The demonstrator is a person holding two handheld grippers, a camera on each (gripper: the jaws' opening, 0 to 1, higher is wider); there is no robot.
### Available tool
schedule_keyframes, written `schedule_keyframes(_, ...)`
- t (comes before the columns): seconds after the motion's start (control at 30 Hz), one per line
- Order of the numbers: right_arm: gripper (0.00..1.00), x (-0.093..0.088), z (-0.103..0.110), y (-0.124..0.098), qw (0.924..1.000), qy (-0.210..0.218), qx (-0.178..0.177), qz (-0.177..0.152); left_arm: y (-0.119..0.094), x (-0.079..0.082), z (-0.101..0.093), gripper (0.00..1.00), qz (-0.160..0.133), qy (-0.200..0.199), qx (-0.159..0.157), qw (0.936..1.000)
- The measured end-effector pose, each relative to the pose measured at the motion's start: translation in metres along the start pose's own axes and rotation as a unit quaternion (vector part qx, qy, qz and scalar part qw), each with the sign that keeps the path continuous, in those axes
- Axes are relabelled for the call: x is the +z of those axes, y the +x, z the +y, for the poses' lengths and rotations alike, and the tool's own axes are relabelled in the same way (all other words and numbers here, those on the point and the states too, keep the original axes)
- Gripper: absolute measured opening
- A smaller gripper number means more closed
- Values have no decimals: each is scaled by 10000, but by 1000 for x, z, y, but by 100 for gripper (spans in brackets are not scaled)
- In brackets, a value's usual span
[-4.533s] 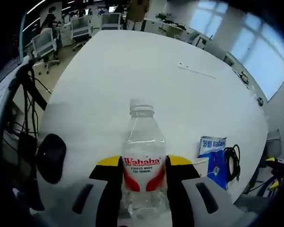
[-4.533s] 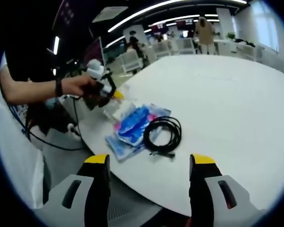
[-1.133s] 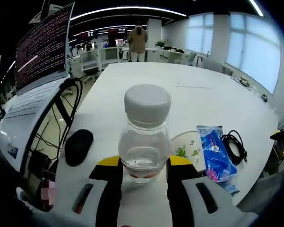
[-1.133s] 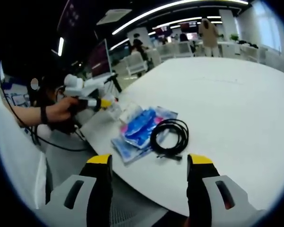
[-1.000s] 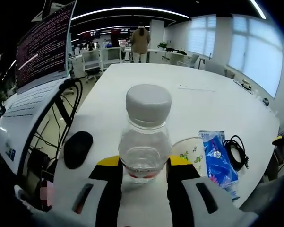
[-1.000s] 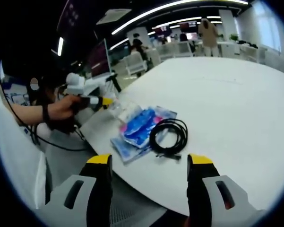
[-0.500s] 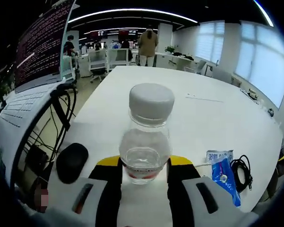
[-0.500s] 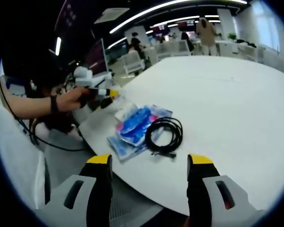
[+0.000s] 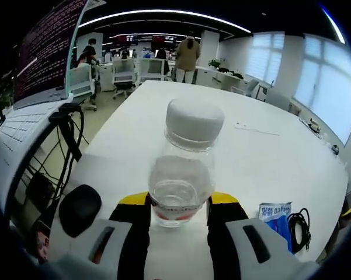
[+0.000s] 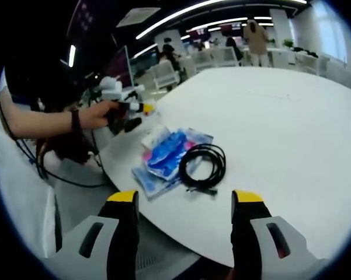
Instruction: Arrange the tabletop items into an orderly group along one side of the table until the central work area is clear of visible clutter.
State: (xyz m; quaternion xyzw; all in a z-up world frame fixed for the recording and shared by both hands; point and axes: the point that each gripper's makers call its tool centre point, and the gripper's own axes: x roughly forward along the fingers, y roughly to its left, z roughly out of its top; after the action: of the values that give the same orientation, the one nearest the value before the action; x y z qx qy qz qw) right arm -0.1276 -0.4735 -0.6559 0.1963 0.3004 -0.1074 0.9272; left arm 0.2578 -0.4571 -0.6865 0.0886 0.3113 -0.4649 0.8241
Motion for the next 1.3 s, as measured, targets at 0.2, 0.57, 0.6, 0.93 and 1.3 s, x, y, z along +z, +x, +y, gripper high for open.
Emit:
schedule_keyframes(0.2, 62, -1, -3, -2, 10000, 22, -21, 23, 11, 7, 0, 37, -15, -4, -31, 10000)
schedule_keyframes(0.57, 62, -2, -4, -4, 10000, 46, -45, 54, 22, 15, -2, 36, -23, 106, -133, 9999)
schedule_keyframes(0.6, 62, -2, -4, -4, 10000, 46, -46, 56, 23, 16, -2, 36, -21, 121, -148, 9998)
schedule_keyframes(0.93, 62, -5, -4, -4, 9999, 57, -51, 81, 24, 17, -4, 37, -4, 156, -189, 9997)
schedule_keyframes(1.3, 62, -2, -2, -3, 10000, 53, -28, 40, 21, 19, -2, 38, 8, 108, -266, 9996)
